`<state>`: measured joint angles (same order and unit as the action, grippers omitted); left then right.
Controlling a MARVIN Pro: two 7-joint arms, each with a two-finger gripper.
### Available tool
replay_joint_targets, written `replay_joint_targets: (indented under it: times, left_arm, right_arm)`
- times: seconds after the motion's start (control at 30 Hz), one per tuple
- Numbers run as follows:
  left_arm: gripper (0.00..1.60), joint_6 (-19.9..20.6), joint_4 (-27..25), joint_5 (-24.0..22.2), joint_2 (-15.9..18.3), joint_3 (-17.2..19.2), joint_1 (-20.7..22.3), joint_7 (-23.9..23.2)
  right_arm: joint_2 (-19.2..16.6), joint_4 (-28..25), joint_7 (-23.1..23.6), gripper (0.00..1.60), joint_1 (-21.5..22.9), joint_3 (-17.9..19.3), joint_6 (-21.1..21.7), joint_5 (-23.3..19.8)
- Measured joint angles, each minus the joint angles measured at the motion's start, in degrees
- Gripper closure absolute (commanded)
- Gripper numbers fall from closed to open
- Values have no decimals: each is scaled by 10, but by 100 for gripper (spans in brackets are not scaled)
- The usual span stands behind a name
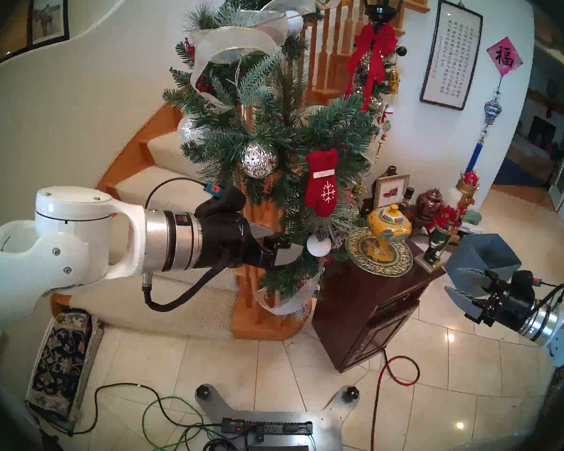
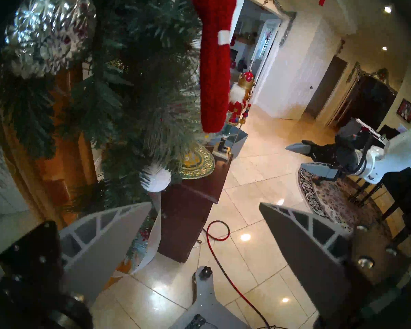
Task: Hang the ornament onto the Christmas-tree-style decoration
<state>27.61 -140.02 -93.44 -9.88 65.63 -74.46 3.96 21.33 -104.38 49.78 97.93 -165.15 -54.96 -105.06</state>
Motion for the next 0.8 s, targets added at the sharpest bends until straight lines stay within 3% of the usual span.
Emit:
replay_joint_targets:
  times: [0.3, 0.8]
  left_arm:
    - [0, -41, 0, 57, 10, -31, -31, -2]
    - [0, -154, 0, 173, 16, -70, -71, -17]
  right_arm:
    - [0, 0, 0, 0, 0, 0, 0, 0]
    - [0, 0, 0, 0, 0, 0, 0, 0]
